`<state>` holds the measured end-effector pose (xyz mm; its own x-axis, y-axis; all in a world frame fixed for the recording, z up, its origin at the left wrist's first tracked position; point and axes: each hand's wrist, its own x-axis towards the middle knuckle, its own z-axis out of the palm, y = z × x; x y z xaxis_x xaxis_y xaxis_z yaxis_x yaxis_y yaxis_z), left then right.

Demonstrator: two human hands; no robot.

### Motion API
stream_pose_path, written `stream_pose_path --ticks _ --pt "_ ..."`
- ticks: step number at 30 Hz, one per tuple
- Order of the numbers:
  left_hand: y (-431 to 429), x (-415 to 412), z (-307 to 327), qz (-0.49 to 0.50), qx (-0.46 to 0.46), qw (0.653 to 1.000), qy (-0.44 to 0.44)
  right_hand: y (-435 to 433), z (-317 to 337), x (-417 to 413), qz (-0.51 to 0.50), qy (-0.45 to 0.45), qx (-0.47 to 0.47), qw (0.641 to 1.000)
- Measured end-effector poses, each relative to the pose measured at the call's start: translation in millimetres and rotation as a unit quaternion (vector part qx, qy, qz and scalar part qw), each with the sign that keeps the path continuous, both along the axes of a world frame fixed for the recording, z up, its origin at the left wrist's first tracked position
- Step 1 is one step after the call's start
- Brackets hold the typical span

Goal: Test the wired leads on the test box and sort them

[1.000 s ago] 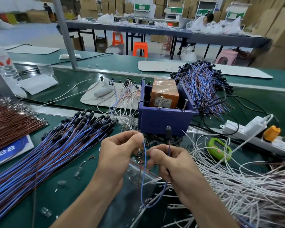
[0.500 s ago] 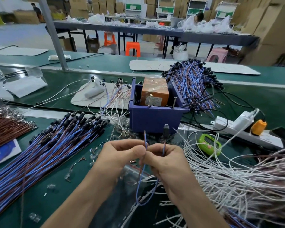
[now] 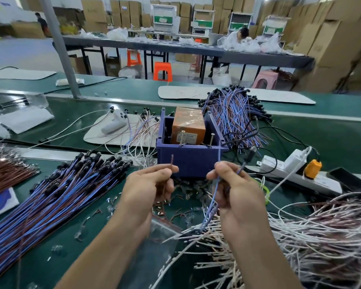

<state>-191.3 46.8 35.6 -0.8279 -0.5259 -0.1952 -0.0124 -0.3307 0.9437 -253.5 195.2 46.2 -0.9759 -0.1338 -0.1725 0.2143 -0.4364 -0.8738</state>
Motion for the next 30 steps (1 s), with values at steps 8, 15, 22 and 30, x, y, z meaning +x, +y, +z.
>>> stream_pose_path --ticks 8,15,22,30 --pt "-6 -33 16 -0.044 -0.304 0.95 -0.064 -8 3 -33 -0.046 -0.054 -0.004 0.997" --pt "-22 -42 34 0.051 -0.466 0.88 -0.069 -9 -7 -41 -0.01 -0.018 -0.127 0.992" --pt "-28 -49 27 0.088 -0.462 0.881 -0.061 -13 -28 -35 0.028 -0.027 -0.144 0.989" --pt "-30 -53 18 0.105 -0.442 0.89 -0.05 -14 -32 -37 0.034 -0.019 -0.137 0.99"
